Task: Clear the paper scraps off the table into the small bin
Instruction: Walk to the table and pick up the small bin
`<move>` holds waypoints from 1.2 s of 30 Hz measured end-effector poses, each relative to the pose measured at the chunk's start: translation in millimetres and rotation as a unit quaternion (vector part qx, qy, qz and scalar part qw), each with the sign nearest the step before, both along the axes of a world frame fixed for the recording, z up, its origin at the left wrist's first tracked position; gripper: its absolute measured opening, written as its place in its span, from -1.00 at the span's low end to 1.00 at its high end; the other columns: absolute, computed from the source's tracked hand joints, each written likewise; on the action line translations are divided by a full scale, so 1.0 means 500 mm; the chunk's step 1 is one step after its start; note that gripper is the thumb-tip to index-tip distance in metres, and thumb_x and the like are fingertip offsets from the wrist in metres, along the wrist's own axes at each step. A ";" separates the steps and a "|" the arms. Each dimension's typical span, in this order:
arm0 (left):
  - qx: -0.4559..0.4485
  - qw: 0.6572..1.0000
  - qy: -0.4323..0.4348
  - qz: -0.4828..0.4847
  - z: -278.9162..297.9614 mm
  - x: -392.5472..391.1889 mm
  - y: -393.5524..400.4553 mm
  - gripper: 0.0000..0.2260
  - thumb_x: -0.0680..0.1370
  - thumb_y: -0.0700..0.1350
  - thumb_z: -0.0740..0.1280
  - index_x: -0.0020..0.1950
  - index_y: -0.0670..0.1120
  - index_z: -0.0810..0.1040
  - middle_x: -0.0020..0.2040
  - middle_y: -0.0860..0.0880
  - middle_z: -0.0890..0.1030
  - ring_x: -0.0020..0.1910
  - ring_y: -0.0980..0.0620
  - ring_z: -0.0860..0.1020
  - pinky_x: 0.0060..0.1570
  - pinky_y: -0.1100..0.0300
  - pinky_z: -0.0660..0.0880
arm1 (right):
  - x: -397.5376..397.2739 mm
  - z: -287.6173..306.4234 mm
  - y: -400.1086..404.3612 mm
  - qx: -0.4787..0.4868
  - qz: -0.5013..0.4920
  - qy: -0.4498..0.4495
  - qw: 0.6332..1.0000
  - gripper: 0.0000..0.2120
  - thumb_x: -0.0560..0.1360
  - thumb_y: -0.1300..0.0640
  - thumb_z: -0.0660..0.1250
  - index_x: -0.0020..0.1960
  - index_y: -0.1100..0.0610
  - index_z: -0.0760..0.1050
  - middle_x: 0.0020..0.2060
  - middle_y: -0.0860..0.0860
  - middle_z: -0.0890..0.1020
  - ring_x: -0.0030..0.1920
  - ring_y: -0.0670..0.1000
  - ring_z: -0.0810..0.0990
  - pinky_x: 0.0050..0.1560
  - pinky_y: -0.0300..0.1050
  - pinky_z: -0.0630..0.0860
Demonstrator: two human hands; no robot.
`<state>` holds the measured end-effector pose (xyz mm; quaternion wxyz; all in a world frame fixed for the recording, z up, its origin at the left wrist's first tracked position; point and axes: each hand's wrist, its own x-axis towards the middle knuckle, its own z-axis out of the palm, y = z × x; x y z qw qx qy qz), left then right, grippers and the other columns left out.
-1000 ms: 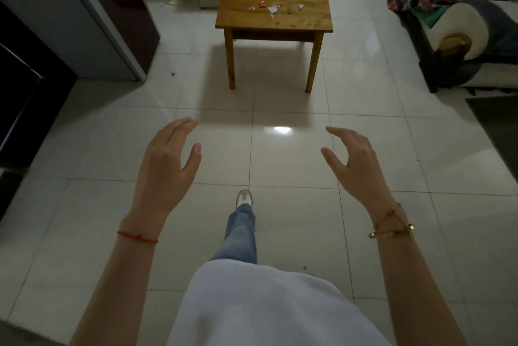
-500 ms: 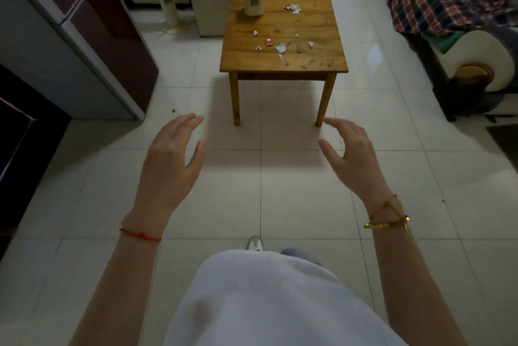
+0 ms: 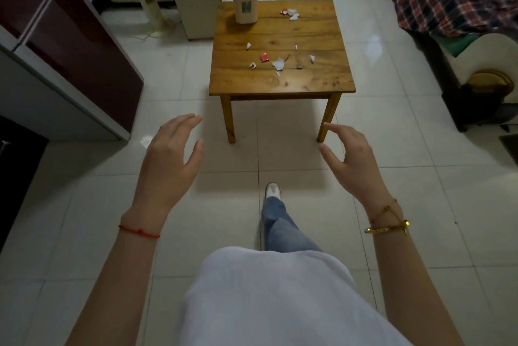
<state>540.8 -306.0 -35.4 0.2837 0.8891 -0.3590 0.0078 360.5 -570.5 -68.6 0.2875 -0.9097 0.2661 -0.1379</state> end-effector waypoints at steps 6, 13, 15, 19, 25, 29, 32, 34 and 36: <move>-0.005 1.000 -0.006 0.004 0.016 0.171 -0.188 -0.62 0.59 -0.11 0.23 0.42 -0.10 0.40 0.37 -0.09 0.48 0.39 -0.01 0.40 0.39 0.04 0.36 | 0.180 0.018 -0.184 0.002 0.004 -0.013 1.000 -0.60 0.55 0.06 0.32 0.36 0.10 0.41 0.23 0.03 0.55 0.28 0.02 0.45 0.32 -0.07 0.37; -0.007 1.000 -0.022 0.018 0.036 0.329 -0.361 -0.62 0.60 -0.06 0.21 0.42 -0.07 0.39 0.36 -0.07 0.49 0.37 0.00 0.41 0.36 0.05 0.39 | 0.370 0.070 -0.361 -0.001 0.023 -0.050 0.999 -0.64 0.54 0.12 0.33 0.32 0.11 0.44 0.23 0.01 0.56 0.27 0.00 0.45 0.29 -0.21 0.30; -0.002 1.000 -0.013 0.028 0.029 0.364 -0.394 -0.62 0.60 -0.06 0.20 0.43 -0.06 0.38 0.37 -0.06 0.48 0.38 0.03 0.40 0.36 0.09 0.37 | 0.414 0.072 -0.393 0.003 0.035 -0.053 0.998 -0.65 0.55 0.12 0.32 0.32 0.10 0.44 0.23 0.00 0.55 0.28 -0.01 0.44 0.31 -0.14 0.33; 0.015 0.999 -0.004 0.040 0.004 0.432 -0.448 -0.62 0.60 -0.06 0.21 0.42 -0.04 0.38 0.36 -0.04 0.48 0.36 0.05 0.40 0.32 0.20 0.32 | 0.489 0.056 -0.452 0.004 0.049 -0.031 0.998 -0.64 0.55 0.12 0.32 0.33 0.10 0.43 0.25 0.02 0.55 0.31 0.02 0.44 0.36 0.01 0.36; 0.032 0.999 0.013 0.036 -0.023 0.552 -0.523 -0.62 0.60 -0.05 0.20 0.42 -0.05 0.39 0.35 -0.05 0.50 0.35 0.03 0.42 0.30 0.21 0.32 | 0.598 0.017 -0.528 0.010 0.043 -0.006 0.999 -0.64 0.55 0.12 0.32 0.33 0.13 0.44 0.23 0.05 0.56 0.30 0.05 0.45 0.35 -0.01 0.36; 0.035 0.999 0.018 0.034 -0.028 0.649 -0.578 -0.62 0.60 -0.06 0.21 0.42 -0.06 0.39 0.36 -0.05 0.49 0.35 0.02 0.42 0.30 0.20 0.32 | 0.693 -0.001 -0.572 0.003 0.036 0.013 0.999 -0.65 0.56 0.08 0.31 0.32 0.13 0.44 0.23 0.04 0.55 0.30 0.03 0.45 0.35 -0.06 0.36; 0.035 0.999 0.022 0.029 -0.026 0.737 -0.621 -0.62 0.60 -0.07 0.21 0.42 -0.06 0.39 0.36 -0.06 0.49 0.36 0.01 0.42 0.30 0.20 0.32 | 0.777 0.000 -0.606 0.007 0.028 0.017 0.999 -0.64 0.57 0.06 0.28 0.34 0.09 0.41 0.24 0.01 0.53 0.30 -0.02 0.41 0.32 -0.16 0.32; 0.032 0.999 0.024 0.022 -0.022 0.797 -0.650 -0.62 0.60 -0.09 0.21 0.42 -0.07 0.40 0.36 -0.06 0.49 0.36 0.01 0.42 0.31 0.19 0.32 | 0.835 0.006 -0.627 0.006 0.028 0.017 0.999 -0.64 0.57 0.07 0.28 0.35 0.09 0.40 0.25 0.00 0.52 0.31 -0.02 0.41 0.35 -0.12 0.33; 0.031 0.999 0.025 0.014 -0.020 0.859 -0.676 -0.62 0.60 -0.09 0.21 0.42 -0.08 0.39 0.36 -0.07 0.49 0.36 0.01 0.42 0.33 0.16 0.34 | 0.891 0.014 -0.646 0.005 0.023 0.013 1.000 -0.64 0.57 0.08 0.28 0.36 0.09 0.40 0.25 0.01 0.52 0.31 -0.02 0.42 0.36 -0.07 0.35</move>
